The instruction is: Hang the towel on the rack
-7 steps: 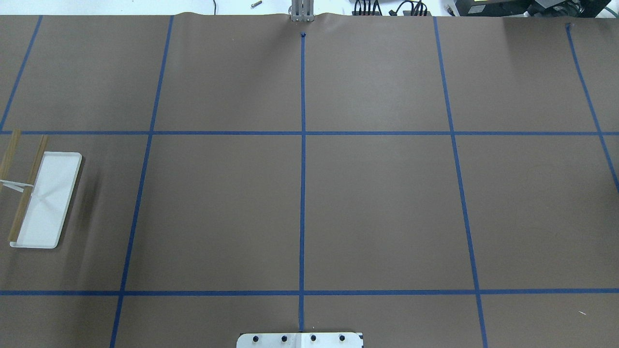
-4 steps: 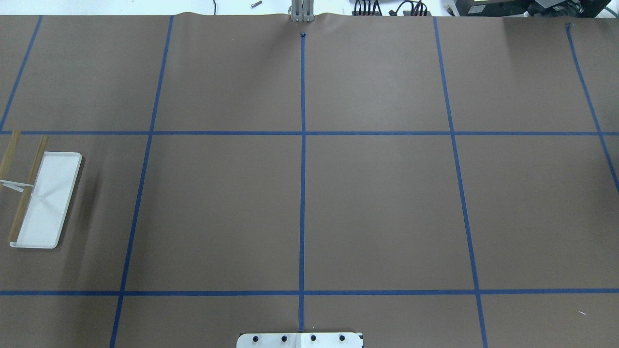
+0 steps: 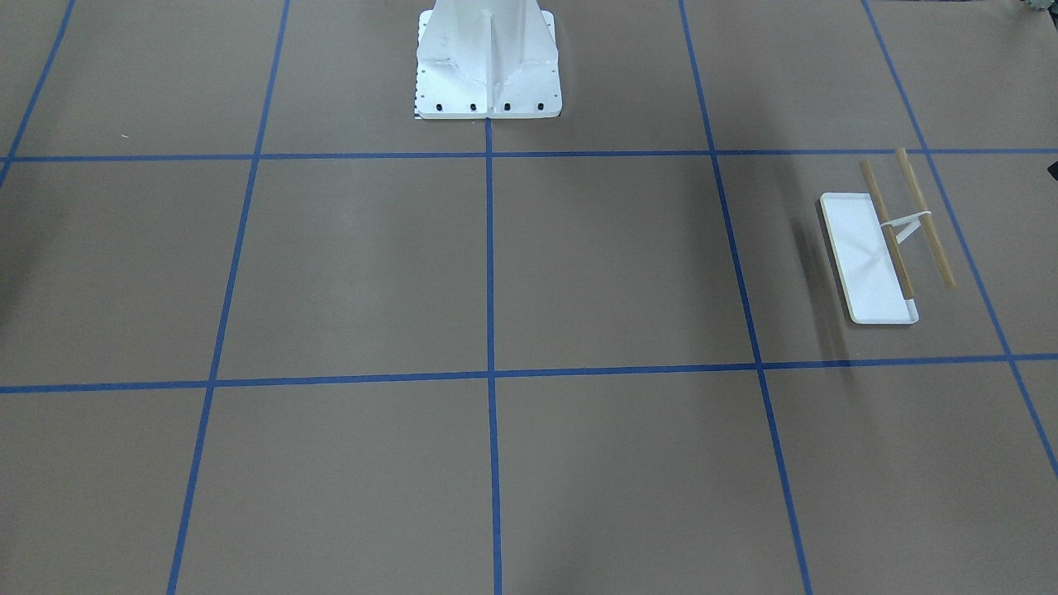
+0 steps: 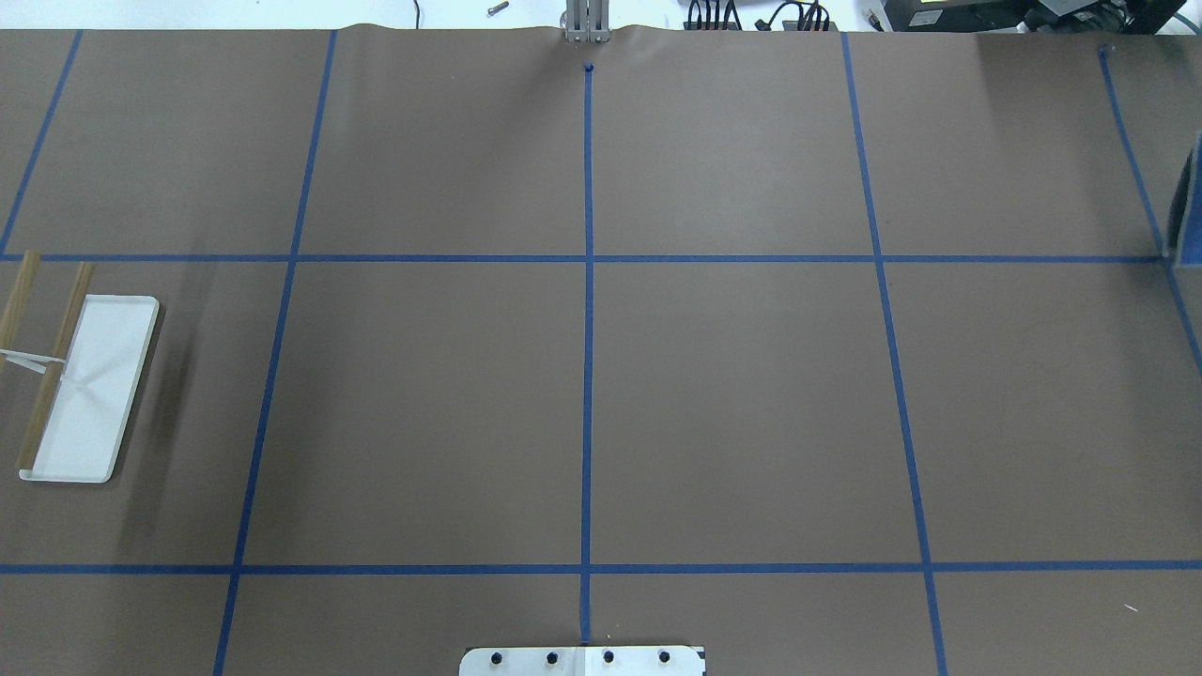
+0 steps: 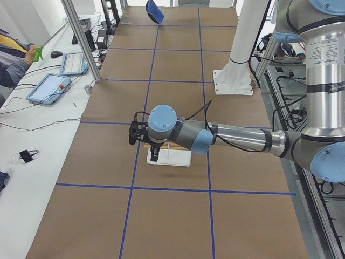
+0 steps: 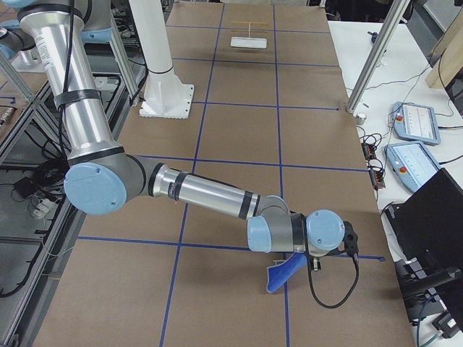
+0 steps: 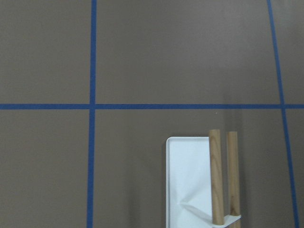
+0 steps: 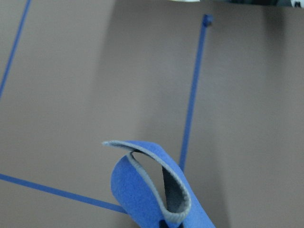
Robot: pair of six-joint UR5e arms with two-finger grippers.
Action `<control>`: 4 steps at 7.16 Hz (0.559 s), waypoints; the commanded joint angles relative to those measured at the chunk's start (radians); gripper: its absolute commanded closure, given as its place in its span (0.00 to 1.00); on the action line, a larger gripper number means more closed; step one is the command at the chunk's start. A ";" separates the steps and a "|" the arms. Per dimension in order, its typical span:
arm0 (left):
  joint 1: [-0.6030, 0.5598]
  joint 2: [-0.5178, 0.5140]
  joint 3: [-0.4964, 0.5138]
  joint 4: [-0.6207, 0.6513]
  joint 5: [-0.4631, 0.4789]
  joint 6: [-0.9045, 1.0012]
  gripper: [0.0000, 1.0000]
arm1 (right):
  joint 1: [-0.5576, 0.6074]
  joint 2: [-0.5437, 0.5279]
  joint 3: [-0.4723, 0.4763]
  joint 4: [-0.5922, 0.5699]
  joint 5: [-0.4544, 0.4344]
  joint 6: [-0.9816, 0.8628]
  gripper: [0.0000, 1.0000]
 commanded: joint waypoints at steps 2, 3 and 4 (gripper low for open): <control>0.048 -0.188 0.010 -0.014 -0.046 -0.257 0.02 | -0.150 0.016 0.291 -0.003 0.004 0.161 1.00; 0.086 -0.257 0.013 -0.015 -0.046 -0.413 0.02 | -0.226 0.025 0.401 -0.003 -0.010 0.282 1.00; 0.123 -0.323 0.022 -0.015 -0.044 -0.617 0.02 | -0.277 0.045 0.478 -0.003 -0.028 0.381 1.00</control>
